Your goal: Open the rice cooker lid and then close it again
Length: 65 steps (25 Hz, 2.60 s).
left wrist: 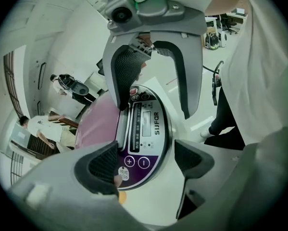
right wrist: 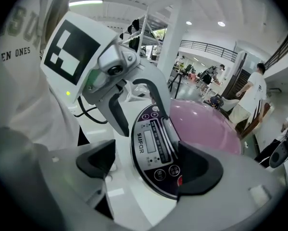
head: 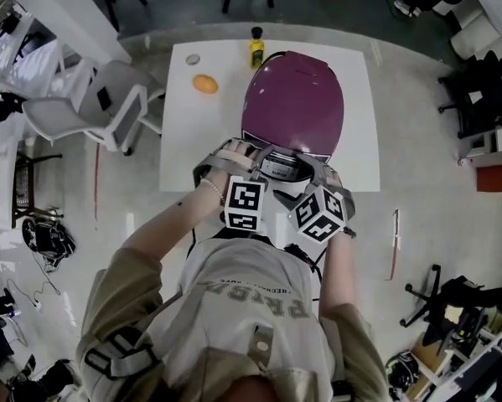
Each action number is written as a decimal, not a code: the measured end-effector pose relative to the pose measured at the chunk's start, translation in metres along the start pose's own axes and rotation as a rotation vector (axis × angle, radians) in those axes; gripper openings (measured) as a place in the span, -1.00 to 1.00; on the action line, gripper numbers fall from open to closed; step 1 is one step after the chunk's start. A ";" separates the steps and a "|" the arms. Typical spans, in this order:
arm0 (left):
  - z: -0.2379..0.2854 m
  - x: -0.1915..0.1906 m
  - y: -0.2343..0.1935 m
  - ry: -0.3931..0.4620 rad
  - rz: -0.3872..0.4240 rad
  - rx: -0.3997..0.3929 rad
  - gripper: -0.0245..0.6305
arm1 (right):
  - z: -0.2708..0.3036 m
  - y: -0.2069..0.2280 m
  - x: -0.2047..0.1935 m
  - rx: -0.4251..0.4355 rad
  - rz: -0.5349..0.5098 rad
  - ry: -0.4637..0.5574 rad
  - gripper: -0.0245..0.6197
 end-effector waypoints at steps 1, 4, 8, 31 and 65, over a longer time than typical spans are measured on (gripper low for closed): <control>0.001 0.000 0.000 -0.005 0.004 0.000 0.25 | 0.000 0.001 0.000 0.002 0.008 0.003 0.26; 0.002 0.000 0.001 -0.010 0.003 0.000 0.24 | 0.001 0.001 0.000 -0.001 0.019 -0.004 0.26; 0.002 0.000 0.002 -0.033 0.029 0.015 0.24 | 0.001 0.002 -0.001 0.011 0.018 -0.033 0.26; 0.001 0.002 0.000 -0.030 -0.030 -0.018 0.22 | 0.002 -0.001 0.003 0.032 0.106 0.026 0.40; -0.081 -0.011 -0.082 0.477 -0.789 0.162 0.22 | -0.118 0.051 -0.082 -0.452 0.505 0.468 0.40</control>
Point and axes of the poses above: the fingertips, and each gripper's own axes: z forward along the fingers, y to its right, x out of its top, the point moved 3 cm from there along -z, backward along the fingers, and after that the axes turned 15 degrees about -z, right-handed, at the moved point
